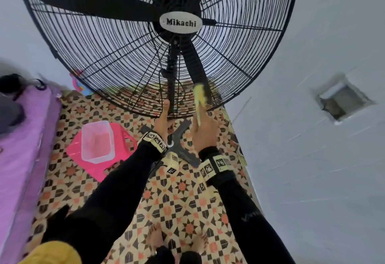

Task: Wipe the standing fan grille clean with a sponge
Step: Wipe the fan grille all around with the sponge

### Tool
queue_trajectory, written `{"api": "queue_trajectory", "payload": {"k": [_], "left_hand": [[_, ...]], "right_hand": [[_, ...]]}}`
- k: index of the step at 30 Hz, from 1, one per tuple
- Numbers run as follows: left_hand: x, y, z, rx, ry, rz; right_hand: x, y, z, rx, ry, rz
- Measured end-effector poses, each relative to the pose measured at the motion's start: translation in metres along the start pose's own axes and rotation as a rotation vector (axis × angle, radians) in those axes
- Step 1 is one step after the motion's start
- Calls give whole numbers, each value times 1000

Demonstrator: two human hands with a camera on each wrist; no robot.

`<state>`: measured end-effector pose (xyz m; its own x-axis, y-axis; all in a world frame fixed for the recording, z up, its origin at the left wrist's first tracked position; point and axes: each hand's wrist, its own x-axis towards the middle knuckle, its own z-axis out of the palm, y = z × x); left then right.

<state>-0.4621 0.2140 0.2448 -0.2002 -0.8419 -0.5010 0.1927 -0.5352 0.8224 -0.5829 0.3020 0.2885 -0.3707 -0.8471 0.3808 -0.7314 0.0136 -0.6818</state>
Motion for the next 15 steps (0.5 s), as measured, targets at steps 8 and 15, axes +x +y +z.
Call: {"api": "queue_trajectory", "payload": {"k": [8, 15], "left_hand": [[-1, -4, -2, -3, -35, 35], [5, -6, -1, -2, 53, 17]], "right_hand": [[8, -9, -3, 73, 258, 114], [6, -14, -3, 104, 46, -91]]}}
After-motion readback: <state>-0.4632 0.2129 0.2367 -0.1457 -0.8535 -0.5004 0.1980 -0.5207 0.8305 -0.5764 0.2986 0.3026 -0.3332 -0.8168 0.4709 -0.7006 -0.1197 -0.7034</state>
